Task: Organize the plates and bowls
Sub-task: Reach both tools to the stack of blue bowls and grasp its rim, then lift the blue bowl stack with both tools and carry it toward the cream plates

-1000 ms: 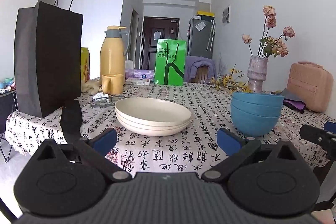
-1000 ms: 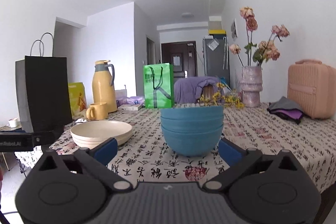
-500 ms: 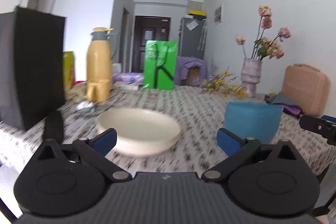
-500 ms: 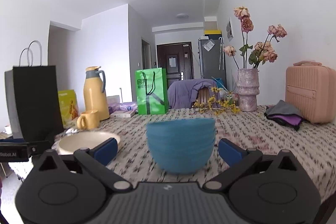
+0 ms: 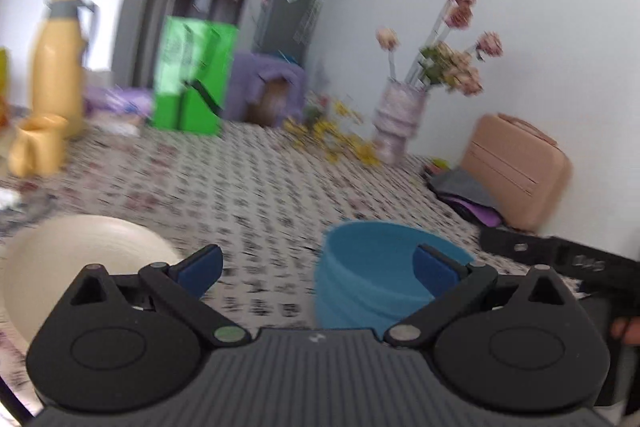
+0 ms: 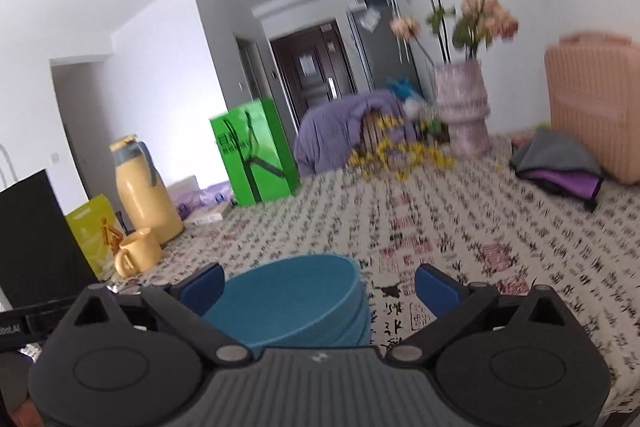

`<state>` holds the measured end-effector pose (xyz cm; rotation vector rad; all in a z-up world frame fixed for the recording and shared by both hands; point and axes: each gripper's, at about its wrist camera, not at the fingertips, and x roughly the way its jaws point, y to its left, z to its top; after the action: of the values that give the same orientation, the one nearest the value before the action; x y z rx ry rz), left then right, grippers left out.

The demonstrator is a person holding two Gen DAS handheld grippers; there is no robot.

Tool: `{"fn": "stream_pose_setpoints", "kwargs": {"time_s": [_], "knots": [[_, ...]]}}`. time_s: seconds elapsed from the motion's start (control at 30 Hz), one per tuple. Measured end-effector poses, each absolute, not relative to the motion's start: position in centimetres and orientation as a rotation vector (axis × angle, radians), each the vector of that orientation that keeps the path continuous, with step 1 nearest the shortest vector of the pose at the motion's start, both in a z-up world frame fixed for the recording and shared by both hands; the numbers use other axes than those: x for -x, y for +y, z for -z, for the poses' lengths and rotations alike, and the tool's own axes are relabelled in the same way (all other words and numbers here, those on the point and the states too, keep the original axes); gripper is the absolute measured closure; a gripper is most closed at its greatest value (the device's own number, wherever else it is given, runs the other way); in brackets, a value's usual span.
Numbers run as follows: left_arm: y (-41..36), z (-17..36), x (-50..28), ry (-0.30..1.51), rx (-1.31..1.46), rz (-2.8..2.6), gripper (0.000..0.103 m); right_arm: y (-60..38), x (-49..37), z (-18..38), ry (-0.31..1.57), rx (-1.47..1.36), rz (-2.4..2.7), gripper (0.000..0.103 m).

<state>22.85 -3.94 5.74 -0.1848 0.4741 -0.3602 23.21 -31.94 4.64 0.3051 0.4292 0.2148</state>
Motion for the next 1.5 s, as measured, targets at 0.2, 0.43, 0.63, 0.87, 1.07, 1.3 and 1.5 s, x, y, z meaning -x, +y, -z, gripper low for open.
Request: {"fn": "stream_pose_setpoints", "kwargs": {"time_s": [0.2,0.43,0.63,0.87,1.07,1.3,1.5], "knots": [[-5.7,-3.1,-28.4,0.643,0.295,0.429,0.002,-33.2,-27.6,-2.0,0.592,-0.361,-0.284,0.027],[-5.7,1.0,-31.3,0.811,0.423,0.451,0.044,-34.3,-29.7,1.4,0.719,-0.509,-0.399,0.048],[-5.1,1.0,-31.0,0.786,0.449,0.420,0.054,-34.6,-30.5,1.9,0.749,-0.530,-0.401,0.055],[-6.5,0.2,-28.4,0.688,0.340,0.413,0.072,-34.6,-29.8,3.3,0.794,-0.557,-0.393,0.067],[-7.0,0.4,-27.0,0.653,0.251,0.373,0.082,-32.9,-27.8,2.5,0.700,-0.449,-0.358,0.068],[-6.4,0.6,-25.0,0.564,0.285,0.385,0.081,-30.4,-24.2,0.3,0.522,-0.230,-0.298,0.068],[-5.9,-0.8,-24.7,0.528,0.293,0.396,0.081,-30.6,-24.0,-1.2,0.494,-0.227,-0.308,0.068]]}}
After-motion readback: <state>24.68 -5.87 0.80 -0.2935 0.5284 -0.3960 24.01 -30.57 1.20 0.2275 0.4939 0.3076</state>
